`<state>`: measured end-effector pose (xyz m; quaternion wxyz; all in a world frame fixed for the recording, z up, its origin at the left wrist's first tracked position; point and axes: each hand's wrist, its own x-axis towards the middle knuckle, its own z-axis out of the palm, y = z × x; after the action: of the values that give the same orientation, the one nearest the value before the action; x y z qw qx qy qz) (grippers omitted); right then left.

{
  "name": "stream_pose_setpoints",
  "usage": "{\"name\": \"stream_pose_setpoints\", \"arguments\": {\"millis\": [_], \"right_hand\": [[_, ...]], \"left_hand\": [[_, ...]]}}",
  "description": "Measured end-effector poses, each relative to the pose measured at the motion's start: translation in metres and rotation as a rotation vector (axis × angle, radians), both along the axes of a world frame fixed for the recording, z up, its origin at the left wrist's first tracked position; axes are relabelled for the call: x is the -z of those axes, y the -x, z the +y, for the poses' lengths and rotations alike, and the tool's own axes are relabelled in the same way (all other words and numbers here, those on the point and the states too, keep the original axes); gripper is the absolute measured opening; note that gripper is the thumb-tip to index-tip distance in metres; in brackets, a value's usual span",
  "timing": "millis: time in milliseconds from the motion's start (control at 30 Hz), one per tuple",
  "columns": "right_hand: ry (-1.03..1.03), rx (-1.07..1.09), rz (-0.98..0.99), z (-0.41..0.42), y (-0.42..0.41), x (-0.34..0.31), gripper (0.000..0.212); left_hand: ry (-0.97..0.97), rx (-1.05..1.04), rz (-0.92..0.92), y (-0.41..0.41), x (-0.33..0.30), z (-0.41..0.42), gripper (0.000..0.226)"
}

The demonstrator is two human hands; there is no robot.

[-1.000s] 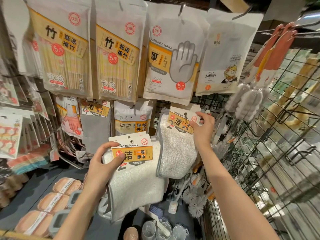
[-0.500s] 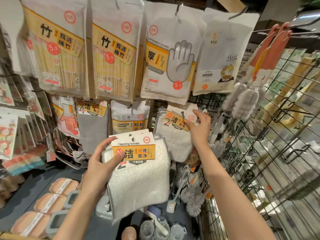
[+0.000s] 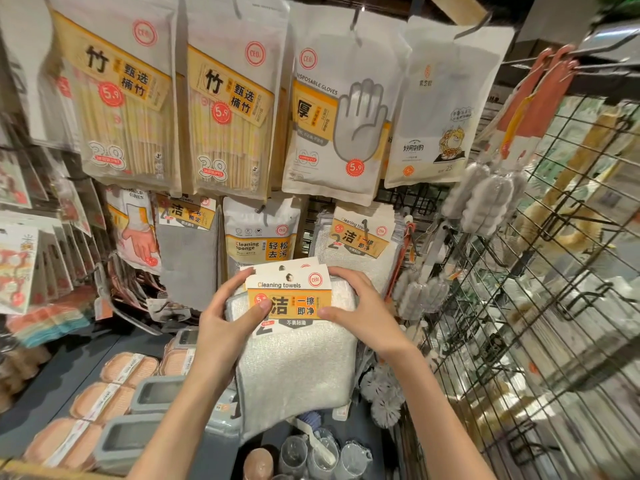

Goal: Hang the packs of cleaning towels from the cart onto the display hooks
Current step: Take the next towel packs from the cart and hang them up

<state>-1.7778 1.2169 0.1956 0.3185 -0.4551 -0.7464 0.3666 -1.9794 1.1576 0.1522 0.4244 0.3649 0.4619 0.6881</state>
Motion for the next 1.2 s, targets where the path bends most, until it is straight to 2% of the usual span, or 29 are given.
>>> {"name": "stream_pose_setpoints", "arguments": {"millis": [133, 233, 367, 600, 767, 967, 1067, 1200], "right_hand": [[0.001, 0.052, 0.044, -0.008, 0.002, 0.004, 0.068], [-0.072, 0.109, 0.13, -0.014, 0.006, 0.006, 0.066], [-0.103, 0.152, 0.151, -0.016, 0.01, 0.009, 0.056], [-0.082, 0.205, 0.155, -0.01, 0.008, 0.014, 0.045], [-0.036, 0.186, 0.154, -0.007, 0.001, 0.012, 0.045], [0.026, 0.207, 0.227, -0.005, 0.002, 0.018, 0.042], [0.049, 0.258, 0.31, -0.001, -0.001, 0.019, 0.034], [-0.01, 0.321, 0.313, 0.01, -0.012, 0.017, 0.031]], "left_hand": [[-0.002, 0.012, 0.007, -0.002, 0.002, -0.002, 0.05], [-0.005, 0.008, 0.007, -0.005, 0.002, -0.003, 0.05], [0.002, -0.047, 0.005, -0.007, 0.002, -0.003, 0.045], [0.012, -0.029, 0.022, -0.007, -0.004, -0.008, 0.019], [0.039, 0.168, 0.037, 0.004, -0.008, -0.007, 0.036], [0.043, 0.116, 0.013, 0.0, -0.007, -0.007, 0.031], [0.05, 0.071, -0.019, 0.001, -0.008, -0.007, 0.031], [0.024, 0.045, -0.024, 0.006, -0.007, -0.004, 0.027]]}}
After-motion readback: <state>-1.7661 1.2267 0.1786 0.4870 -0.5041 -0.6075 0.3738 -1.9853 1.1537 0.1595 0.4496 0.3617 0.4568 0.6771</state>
